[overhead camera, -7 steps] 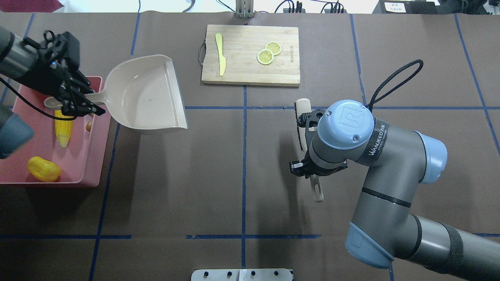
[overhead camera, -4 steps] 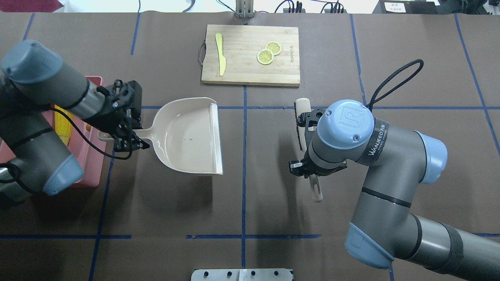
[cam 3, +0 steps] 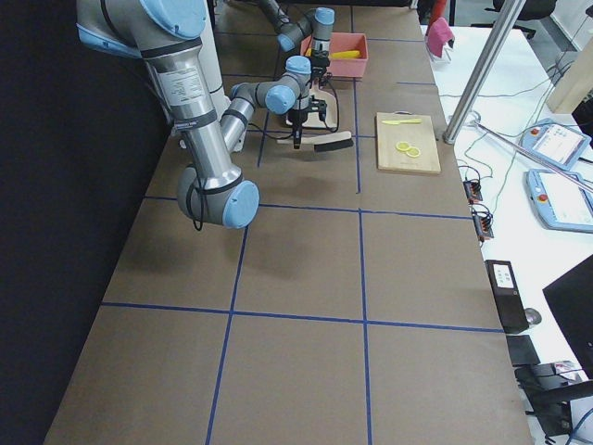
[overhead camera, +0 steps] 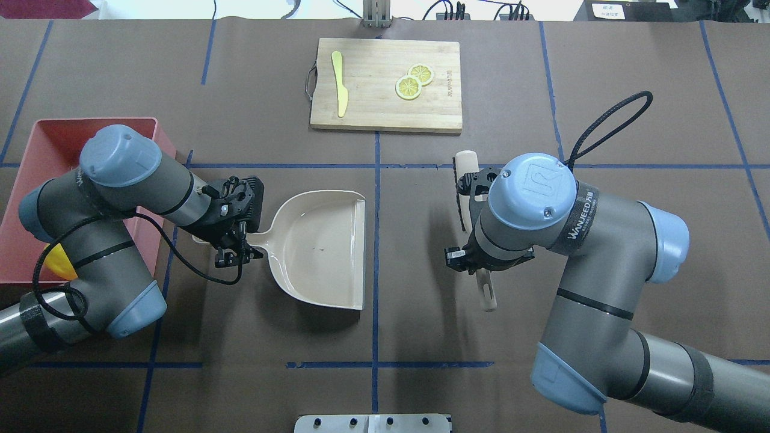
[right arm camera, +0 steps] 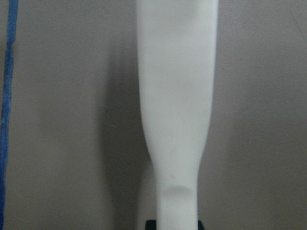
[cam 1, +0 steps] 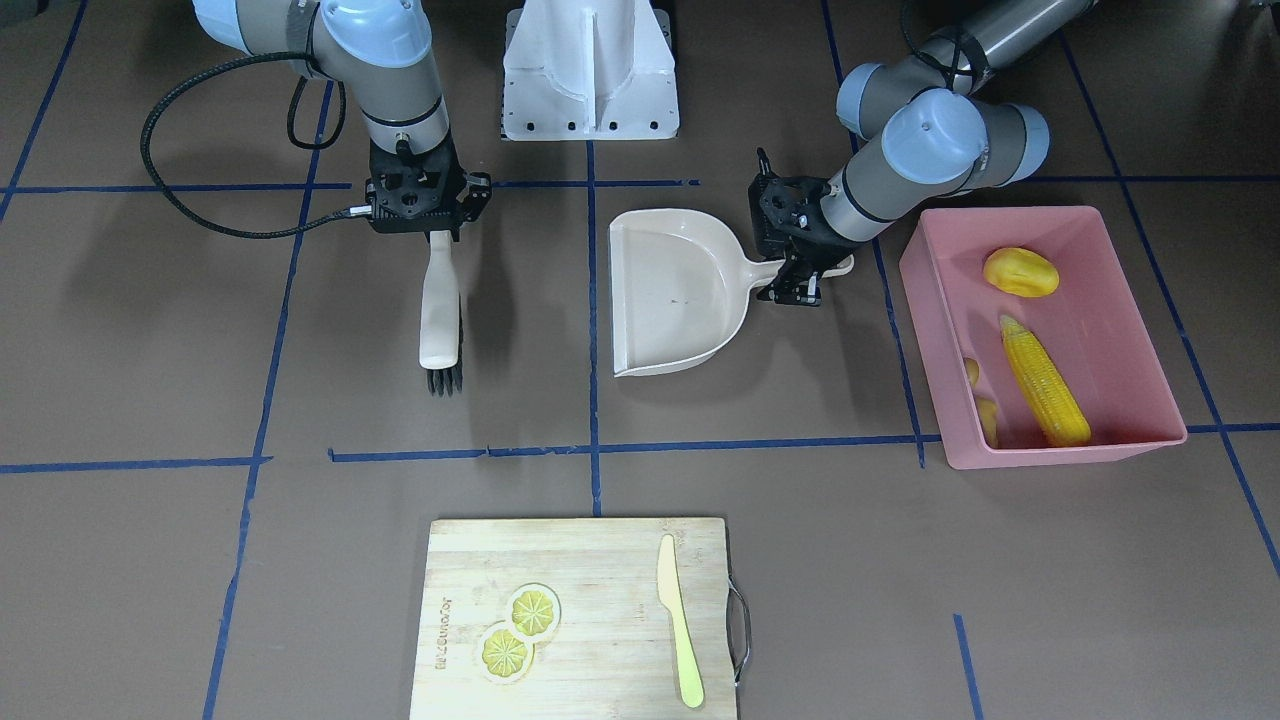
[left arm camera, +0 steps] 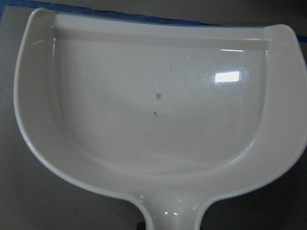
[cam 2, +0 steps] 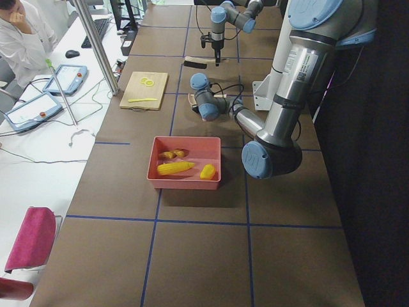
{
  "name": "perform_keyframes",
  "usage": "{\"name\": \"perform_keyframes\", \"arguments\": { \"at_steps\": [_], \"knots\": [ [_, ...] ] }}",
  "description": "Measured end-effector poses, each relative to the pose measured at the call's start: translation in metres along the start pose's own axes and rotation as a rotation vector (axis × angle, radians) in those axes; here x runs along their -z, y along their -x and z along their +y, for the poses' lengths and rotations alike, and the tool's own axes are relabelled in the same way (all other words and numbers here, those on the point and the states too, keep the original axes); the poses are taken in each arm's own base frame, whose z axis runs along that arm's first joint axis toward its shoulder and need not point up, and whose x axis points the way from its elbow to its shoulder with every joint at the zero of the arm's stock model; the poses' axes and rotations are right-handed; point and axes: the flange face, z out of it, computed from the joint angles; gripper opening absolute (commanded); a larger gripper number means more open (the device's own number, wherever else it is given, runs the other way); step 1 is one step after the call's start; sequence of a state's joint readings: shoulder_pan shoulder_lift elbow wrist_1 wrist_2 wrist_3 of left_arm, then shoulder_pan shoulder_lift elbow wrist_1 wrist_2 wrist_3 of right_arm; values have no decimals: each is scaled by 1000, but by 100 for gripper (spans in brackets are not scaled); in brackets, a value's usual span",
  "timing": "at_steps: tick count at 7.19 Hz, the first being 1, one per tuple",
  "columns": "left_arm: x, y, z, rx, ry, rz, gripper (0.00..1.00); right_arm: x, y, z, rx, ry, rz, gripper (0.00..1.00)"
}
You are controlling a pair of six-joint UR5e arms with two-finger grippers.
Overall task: Sweep and dump trash into bin
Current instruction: 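Bring the empty dustpan back and lower it onto the table with the left gripper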
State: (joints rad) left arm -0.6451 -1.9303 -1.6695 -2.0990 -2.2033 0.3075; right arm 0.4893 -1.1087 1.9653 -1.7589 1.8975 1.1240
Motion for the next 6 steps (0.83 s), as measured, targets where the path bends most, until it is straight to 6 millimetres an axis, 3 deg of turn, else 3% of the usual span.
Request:
{"name": "perform_keyframes", "arguments": {
  "at_steps": [1, 2, 3, 6],
  "knots": [
    [-1, 0, -3, -8, -6, -1, 46, 0, 0, 0, 0, 0, -1, 0],
    [0, 0, -7, -13, -12, -4, 86, 1, 1, 0, 0, -1, -2, 0],
    [0, 1, -9, -16, -12, -14, 100, 1, 1, 0, -1, -1, -2, 0],
    [7, 5, -13, -17, -8, -70, 100, 0, 1, 0, -2, 0, -1, 0]
  ]
}}
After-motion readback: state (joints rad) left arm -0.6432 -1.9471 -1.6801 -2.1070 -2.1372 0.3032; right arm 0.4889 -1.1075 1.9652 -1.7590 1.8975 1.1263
